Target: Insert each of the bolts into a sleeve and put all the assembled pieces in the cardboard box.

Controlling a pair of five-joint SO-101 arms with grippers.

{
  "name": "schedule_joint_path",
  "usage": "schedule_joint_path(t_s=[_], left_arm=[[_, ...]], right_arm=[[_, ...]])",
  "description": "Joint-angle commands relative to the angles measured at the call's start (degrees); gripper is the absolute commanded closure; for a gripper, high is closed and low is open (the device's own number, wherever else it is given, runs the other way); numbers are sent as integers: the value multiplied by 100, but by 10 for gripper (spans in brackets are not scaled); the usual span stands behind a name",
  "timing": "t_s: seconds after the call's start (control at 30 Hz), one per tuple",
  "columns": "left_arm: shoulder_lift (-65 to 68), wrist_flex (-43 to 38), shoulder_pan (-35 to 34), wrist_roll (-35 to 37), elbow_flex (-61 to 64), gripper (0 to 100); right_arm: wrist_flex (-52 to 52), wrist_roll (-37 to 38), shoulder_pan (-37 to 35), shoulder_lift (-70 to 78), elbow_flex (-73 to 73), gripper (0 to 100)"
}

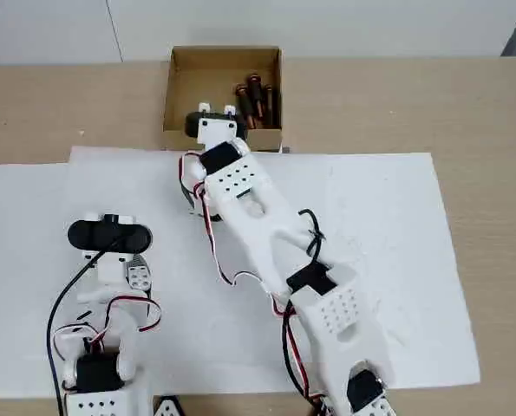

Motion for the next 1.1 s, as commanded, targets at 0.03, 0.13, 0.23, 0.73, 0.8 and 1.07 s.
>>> schedule_joint_path(t_s=[0.03, 0.13, 0.23, 0.73, 0.8, 1.07], left_arm=[[-26, 18, 0, -26, -40, 994], [-26, 18, 0, -35, -40, 994], [-26, 18, 0, -35, -40, 994], [-26, 18, -35, 0, -40, 994], [-26, 26, -44, 0, -40, 994], [0, 273, -44, 9, -848, 994]], right_arm=[[541, 193, 66, -1235, -360, 996], [822, 211, 66, -1851, -360, 996], [1200, 211, 66, -2457, -360, 996], [1666, 545, 1332, -5525, 396, 996], [1666, 545, 1499, -6070, 958, 996], [1596, 545, 2246, -8321, 3560, 996]])
